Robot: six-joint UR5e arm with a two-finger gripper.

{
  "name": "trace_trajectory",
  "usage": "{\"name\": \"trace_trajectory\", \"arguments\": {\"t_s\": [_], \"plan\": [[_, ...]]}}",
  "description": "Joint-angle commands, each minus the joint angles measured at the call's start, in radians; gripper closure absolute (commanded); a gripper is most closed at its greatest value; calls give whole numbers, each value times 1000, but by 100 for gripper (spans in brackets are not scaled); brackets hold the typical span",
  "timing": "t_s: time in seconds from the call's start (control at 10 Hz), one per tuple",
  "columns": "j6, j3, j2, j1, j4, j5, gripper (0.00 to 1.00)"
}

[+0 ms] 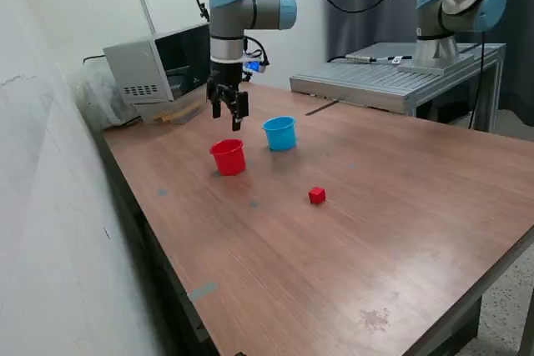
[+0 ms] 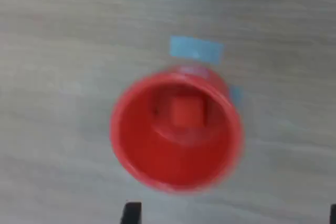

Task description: Place red objects in the red bin, and blue objects in the blue bin.

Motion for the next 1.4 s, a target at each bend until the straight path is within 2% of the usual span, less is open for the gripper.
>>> {"name": "trace_trajectory", "arguments": {"t_s": [0.0,0.2,0.5,0.6,0.8,1.0,1.1,1.3], "plan": [[2,24,-77,74,46,0,0],[23,39,-83,133,123,1,0],[178,96,-109,238,213,15,0],[215,97,-112,256,212,30,0],[276,94,-103,267,200,107,0],[279,81,-19,266,149,124,0],[279,68,34,264,102,168,0],[279,29,90,272,94,178,0]]}}
